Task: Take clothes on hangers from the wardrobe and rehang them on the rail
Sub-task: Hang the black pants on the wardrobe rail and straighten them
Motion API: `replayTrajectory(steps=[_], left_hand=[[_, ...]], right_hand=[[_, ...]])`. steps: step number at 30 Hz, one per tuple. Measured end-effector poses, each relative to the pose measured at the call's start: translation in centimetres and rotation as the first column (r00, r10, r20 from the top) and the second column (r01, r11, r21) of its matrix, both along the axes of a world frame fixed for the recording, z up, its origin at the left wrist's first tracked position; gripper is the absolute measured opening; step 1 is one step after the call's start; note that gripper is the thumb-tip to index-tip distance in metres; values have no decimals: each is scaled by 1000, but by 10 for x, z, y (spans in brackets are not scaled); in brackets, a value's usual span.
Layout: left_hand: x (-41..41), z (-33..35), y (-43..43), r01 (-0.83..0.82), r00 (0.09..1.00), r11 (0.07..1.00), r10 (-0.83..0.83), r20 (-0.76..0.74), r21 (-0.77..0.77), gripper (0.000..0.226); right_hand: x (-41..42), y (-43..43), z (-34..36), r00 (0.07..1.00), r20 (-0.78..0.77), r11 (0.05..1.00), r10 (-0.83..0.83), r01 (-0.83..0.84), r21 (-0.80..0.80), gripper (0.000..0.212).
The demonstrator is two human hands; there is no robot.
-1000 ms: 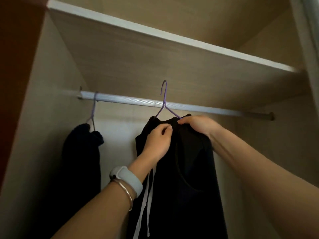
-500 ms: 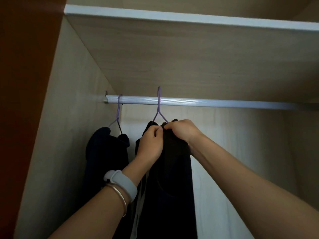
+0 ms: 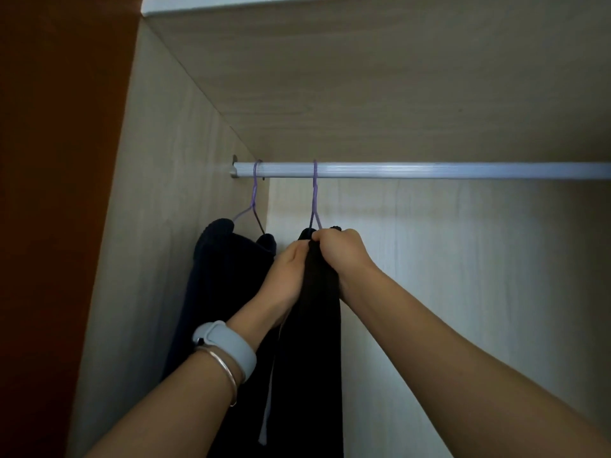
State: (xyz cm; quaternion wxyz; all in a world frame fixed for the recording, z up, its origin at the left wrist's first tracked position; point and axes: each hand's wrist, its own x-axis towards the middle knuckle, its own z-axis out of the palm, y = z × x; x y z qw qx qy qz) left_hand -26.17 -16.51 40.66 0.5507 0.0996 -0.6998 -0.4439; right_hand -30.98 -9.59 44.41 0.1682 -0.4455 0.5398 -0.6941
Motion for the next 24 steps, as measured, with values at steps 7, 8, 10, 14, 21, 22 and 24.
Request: replayTrajectory(steps=[7, 8, 10, 14, 21, 22, 24], left_hand=[[58, -54, 33, -12, 1000, 1000, 12, 7, 10, 34], [65, -71, 41, 27, 1000, 1000, -27, 2, 9, 46], [74, -109, 56, 60, 997, 998, -59, 55, -20, 68], [77, -200, 52, -60, 953, 998, 50, 299, 24, 79], [87, -310, 39, -321, 772, 912, 95, 628, 256, 37], [85, -310, 38, -335, 778, 895, 87, 623, 293, 37], [78, -298, 35, -339, 820, 871, 87, 566, 356, 38]], right_hand=[[8, -7, -41, 992, -107, 994, 68, -77, -73, 35], [8, -4, -58, 985, -167, 994, 54, -69, -89, 41], [7, 6, -101, 959, -258, 987, 121, -145, -75, 46], [0, 24, -194, 881, -189, 899, 435, -413, 143, 63], [-8, 47, -375, 814, -112, 564, 570, -289, 773, 103], [-4, 48, -391, 783, -98, 468, 614, -261, 844, 101], [-1, 39, -414, 786, -209, 474, 582, -119, 872, 67]])
